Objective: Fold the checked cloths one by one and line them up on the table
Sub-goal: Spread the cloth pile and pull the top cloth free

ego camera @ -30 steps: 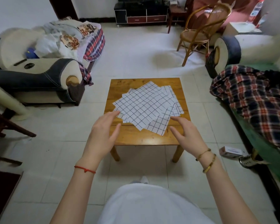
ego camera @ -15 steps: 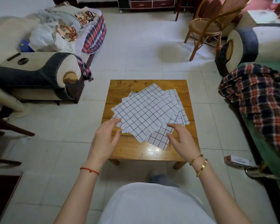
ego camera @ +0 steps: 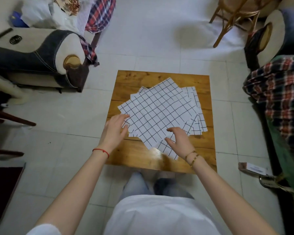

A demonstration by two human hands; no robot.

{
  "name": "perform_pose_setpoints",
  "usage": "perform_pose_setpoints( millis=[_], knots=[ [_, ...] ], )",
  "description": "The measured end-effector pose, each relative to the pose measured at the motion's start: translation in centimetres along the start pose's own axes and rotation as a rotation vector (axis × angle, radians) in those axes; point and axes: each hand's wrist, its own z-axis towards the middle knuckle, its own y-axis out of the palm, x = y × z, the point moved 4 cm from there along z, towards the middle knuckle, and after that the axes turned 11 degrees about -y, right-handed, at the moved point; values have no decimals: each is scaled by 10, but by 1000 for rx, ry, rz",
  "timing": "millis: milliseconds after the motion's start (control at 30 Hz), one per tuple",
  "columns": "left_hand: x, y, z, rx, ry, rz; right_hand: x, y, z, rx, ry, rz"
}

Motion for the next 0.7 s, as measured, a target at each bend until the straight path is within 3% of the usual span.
perform_pose_setpoints(
  millis=[333, 700],
  knots=[
    [-93, 46, 106, -201, 12, 124, 9, 95, 79, -147, 168, -34],
    [-155, 111, 212, -334, 222, 230, 48, 179, 124, -163, 436, -62]
  ],
)
